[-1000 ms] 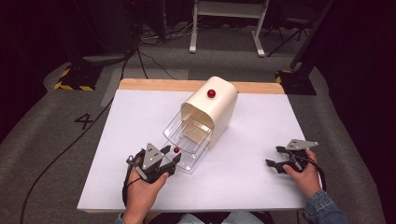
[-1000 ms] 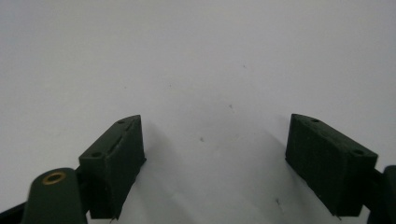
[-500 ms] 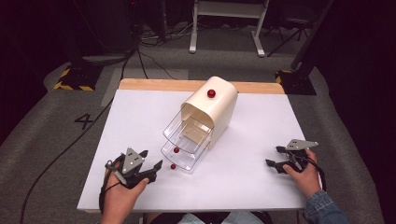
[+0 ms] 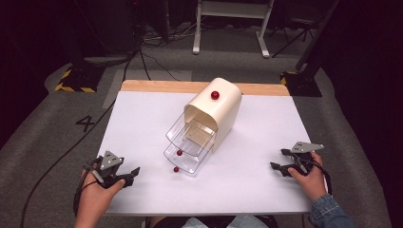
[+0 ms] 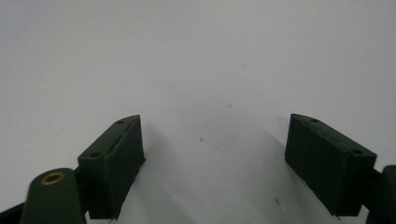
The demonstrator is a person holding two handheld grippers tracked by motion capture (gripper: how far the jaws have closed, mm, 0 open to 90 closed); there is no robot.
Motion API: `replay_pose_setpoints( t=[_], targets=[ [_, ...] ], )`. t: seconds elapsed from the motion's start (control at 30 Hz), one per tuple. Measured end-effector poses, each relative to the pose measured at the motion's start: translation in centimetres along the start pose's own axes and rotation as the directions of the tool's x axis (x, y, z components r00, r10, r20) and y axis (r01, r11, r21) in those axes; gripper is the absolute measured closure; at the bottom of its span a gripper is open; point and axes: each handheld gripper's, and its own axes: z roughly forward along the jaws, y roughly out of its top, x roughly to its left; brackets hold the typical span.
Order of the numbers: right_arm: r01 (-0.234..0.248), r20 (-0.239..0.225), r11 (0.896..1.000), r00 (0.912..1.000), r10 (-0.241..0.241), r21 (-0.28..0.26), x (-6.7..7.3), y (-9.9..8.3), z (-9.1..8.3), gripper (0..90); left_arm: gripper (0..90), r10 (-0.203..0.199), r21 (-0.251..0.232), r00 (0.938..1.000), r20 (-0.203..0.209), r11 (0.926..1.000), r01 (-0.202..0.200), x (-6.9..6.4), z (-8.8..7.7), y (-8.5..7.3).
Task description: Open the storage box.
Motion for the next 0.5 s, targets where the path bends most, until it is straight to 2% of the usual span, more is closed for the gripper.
replay_pose_setpoints(
  t=[0.17, 0.27, 0.3, 0.5],
  targets=[
    [0.000, 0.000, 1.000, 1.0000, 0.000, 0.000, 0.0, 0.0, 0.0, 19.4, 27.2, -0.018, 0.028, 0.9994, 0.028, 0.9995, 0.017, 1.3, 0.8, -1.0],
    [0.000, -0.001, 1.000, 1.0000, 0.000, -0.001, 0.0, 0.0, 0.0, 19.4, 23.3, 0.042, 0.066, 0.9991, 0.006, 0.9969, -0.042, 1.5, 1.5, -1.6],
    [0.000, -0.001, 1.000, 1.0000, 0.000, 0.000, 0.0, 0.0, 0.0, 19.4, 22.2, 0.040, 0.070, 0.9992, 0.008, 0.9967, -0.040, 1.6, 1.6, -1.7],
    [0.000, -0.001, 1.000, 1.0000, 0.000, -0.001, 0.0, 0.0, 0.0, 19.4, 20.3, 0.043, 0.040, 0.9990, 0.012, 0.9982, -0.044, 1.7, 1.6, -2.2]
  ],
)
